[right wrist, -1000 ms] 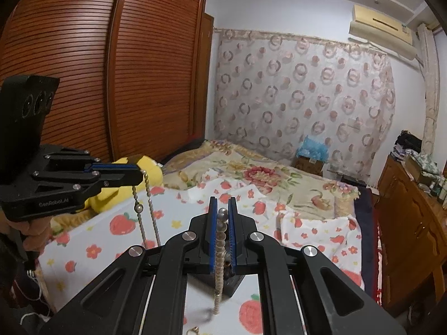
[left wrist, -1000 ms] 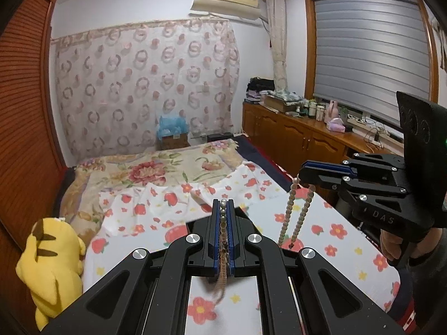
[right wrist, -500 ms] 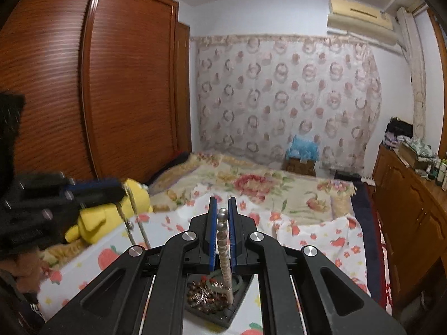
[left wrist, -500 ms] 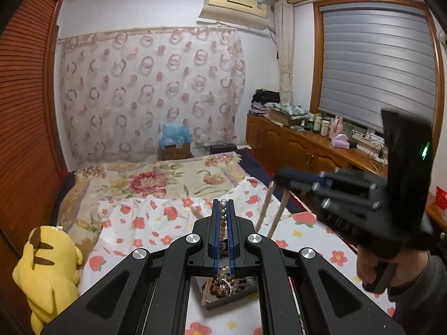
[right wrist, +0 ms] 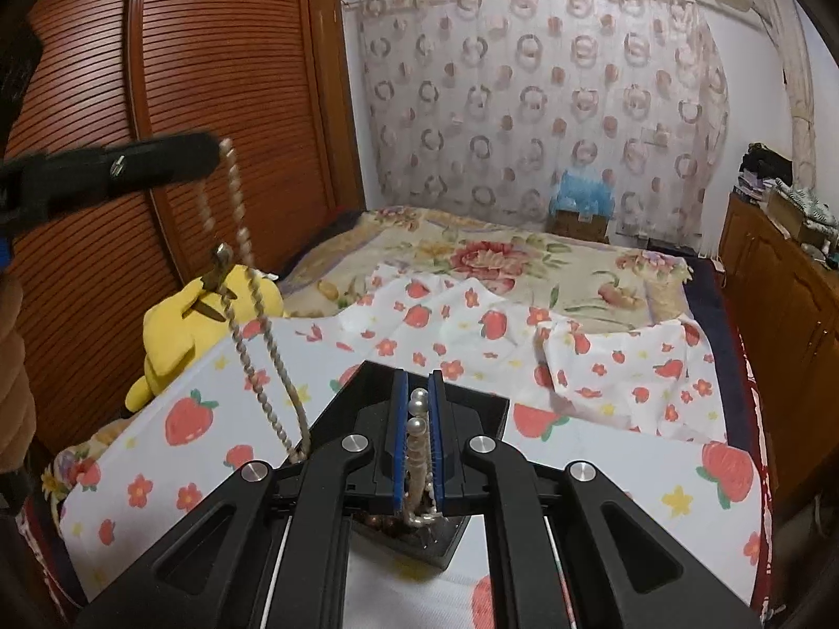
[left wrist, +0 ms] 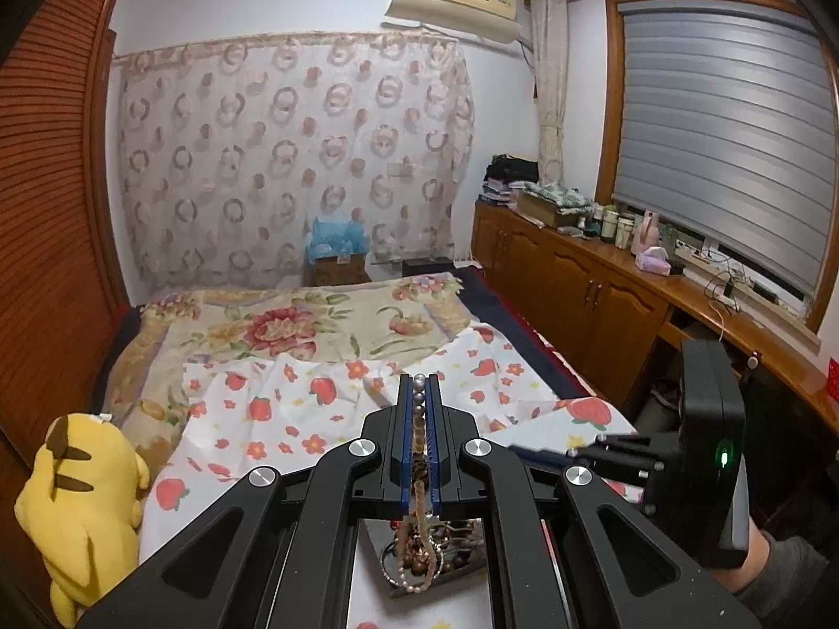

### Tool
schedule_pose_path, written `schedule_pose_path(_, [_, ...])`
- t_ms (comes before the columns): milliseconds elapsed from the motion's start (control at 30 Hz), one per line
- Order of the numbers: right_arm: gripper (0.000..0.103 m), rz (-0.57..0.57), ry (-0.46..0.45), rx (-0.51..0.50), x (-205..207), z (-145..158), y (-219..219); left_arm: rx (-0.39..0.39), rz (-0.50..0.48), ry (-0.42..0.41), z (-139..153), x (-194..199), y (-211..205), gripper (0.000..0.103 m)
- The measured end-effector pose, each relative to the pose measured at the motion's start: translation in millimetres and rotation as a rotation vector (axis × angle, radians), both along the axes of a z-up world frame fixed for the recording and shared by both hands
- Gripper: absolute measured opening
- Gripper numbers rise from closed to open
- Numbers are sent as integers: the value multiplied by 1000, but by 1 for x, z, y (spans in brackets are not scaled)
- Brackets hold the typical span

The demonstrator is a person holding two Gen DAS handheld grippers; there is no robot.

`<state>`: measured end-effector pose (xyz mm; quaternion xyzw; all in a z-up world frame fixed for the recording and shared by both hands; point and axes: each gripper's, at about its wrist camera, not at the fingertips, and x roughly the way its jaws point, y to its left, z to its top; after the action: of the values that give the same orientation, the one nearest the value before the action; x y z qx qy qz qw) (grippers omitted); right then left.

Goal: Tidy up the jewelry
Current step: 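Lower the pearl necklace into the black box with both grippers and release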

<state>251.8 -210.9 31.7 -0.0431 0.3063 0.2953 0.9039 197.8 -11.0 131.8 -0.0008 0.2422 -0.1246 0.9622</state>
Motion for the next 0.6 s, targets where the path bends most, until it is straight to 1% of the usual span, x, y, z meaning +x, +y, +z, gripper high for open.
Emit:
schedule_pose_path(333, [9,-1,17,2,-1,-8,-3,-5,-22,4,4,13,-13,4])
schedule_pose_path(467, [10,-7,28,-3,-2,-14,-7,0,-15,30,-6,19,-15,4])
schedule_pose_path(533, [16,-9,37,3,-1,-14,-11,2,-14,47,-14,22,-15,4])
schedule_pose_path(567, [20,-10,39,3,-2,-16,-13,3,-14,54,-18,22,-15,4])
schedule_pose_path(600, [21,-10,38,2,-2,-16,-16,5,-13,59,-22,22,-15,4])
